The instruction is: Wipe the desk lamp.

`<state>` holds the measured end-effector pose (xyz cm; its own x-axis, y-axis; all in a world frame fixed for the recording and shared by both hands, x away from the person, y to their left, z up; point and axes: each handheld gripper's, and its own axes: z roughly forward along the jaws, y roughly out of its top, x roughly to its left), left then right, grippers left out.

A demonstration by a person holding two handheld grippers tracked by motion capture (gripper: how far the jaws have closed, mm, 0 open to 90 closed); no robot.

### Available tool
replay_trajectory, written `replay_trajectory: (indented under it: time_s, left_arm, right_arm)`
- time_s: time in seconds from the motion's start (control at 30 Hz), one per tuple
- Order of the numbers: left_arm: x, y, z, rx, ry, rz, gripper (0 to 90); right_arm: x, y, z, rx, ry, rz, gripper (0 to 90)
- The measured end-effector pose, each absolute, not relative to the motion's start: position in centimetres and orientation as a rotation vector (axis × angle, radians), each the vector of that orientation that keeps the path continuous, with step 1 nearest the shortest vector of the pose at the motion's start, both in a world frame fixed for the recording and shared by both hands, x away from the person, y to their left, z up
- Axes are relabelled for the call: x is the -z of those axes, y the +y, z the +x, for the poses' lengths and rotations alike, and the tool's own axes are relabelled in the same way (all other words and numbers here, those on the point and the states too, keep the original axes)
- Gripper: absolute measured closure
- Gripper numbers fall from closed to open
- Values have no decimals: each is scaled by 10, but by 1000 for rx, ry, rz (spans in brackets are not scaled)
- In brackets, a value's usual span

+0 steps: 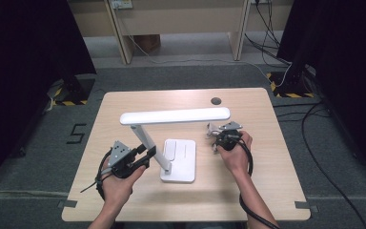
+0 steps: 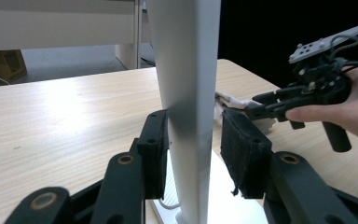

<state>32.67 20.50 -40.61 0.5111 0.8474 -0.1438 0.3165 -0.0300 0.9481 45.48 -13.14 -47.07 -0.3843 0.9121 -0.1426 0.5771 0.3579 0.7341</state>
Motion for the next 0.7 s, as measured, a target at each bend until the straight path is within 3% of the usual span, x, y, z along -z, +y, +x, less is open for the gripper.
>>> replay_trajectory:
  time_s: [0.3,0.6,0.7]
  left_arm:
    - [407,203,325,-571,1017,1608,611]
    - [409,200,324,-568,1008,1620,611]
    - [408,200,325,-566,1006,1624,611]
  right_arm:
    - [448,-128,431,-885,2084,1202,569]
    - [478,-88,404,-977,2325,1137,810]
    - [485,-81,404,-966,2355,1124,831]
